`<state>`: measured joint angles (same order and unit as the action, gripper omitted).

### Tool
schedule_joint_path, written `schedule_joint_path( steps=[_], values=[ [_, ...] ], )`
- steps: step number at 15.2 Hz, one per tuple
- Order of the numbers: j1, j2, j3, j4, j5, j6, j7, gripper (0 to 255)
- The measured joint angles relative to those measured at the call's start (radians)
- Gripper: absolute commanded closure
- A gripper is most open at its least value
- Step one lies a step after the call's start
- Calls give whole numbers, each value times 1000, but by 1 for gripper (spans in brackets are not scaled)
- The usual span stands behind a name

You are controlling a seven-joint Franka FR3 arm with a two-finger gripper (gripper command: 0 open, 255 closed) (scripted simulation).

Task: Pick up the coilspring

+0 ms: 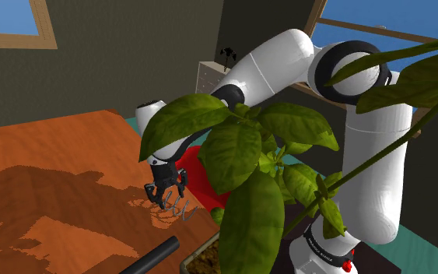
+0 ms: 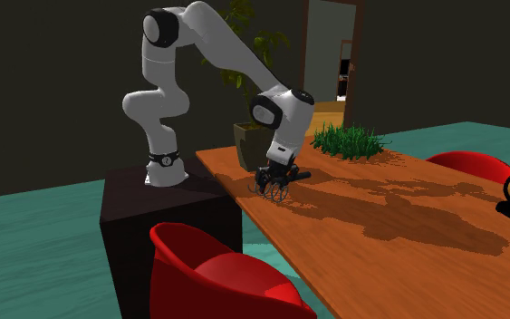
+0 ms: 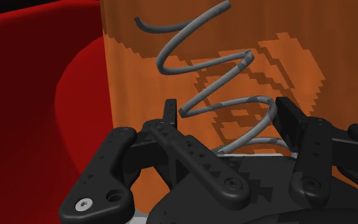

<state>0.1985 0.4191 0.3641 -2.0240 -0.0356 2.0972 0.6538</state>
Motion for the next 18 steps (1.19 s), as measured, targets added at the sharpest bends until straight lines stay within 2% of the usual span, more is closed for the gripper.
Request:
schedule_joint_path(
  steps=[4, 18],
  values=[
    [-2, -10, 2, 0, 4, -10, -2, 255],
    [-19, -130, 22, 39, 47, -163, -18, 255]
  ],
)
